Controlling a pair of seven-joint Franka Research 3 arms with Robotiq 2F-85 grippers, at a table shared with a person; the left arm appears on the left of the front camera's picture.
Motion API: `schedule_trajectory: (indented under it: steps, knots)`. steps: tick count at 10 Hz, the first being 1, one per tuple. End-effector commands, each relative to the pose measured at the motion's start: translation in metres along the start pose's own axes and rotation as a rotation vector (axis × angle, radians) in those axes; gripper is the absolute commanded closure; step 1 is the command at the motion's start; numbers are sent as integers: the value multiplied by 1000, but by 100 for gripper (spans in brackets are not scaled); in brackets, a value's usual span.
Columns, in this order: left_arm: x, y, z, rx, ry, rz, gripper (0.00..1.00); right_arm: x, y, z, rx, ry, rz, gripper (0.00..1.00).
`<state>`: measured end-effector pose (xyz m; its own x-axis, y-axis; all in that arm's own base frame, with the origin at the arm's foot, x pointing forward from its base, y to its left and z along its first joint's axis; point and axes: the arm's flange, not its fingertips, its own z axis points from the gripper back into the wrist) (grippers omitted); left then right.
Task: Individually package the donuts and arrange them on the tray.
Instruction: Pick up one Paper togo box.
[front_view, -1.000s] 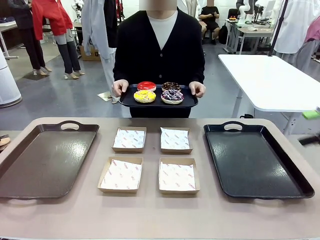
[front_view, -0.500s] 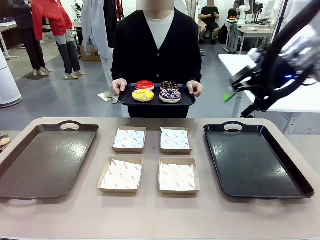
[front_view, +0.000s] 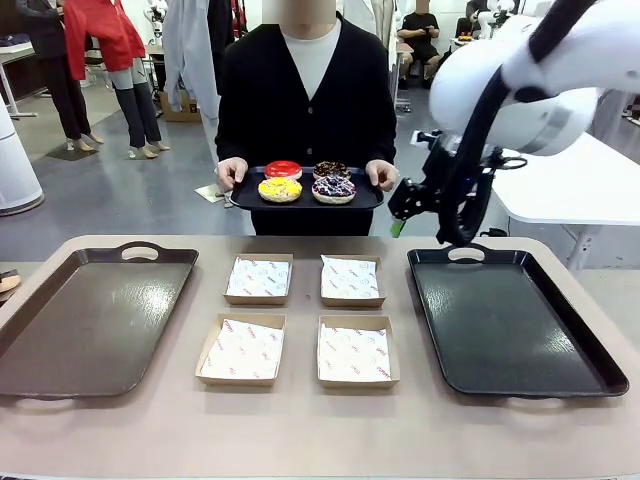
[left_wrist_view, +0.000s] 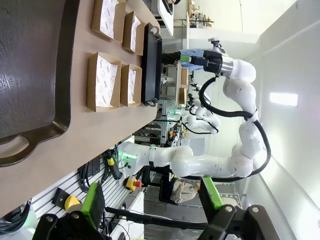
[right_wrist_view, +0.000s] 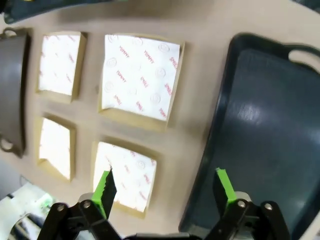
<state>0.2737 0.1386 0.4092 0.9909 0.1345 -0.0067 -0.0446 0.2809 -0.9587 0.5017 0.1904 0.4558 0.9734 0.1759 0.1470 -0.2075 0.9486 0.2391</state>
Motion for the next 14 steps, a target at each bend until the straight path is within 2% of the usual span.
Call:
schedule_trajectory:
  steps: [1, 4, 5, 6, 14]
  knots:
    - [0, -1, 1, -5, -3, 7, 0, 16, 10, -10, -17, -4, 2, 0]
    - [0, -1, 1, -5, -3, 7, 0, 19, 15, -29, -60, -10, 42, 0]
    - [0, -1, 1, -5, -3, 7, 0, 17, 16, -21, -53, -20, 39, 0]
    - [0, -1, 1, -5, -3, 7, 0, 14, 15, -27, -18, 14, 52, 0]
    - [0, -1, 1, -5, -3, 7, 0, 14, 15, -26, -20, 10, 57, 0]
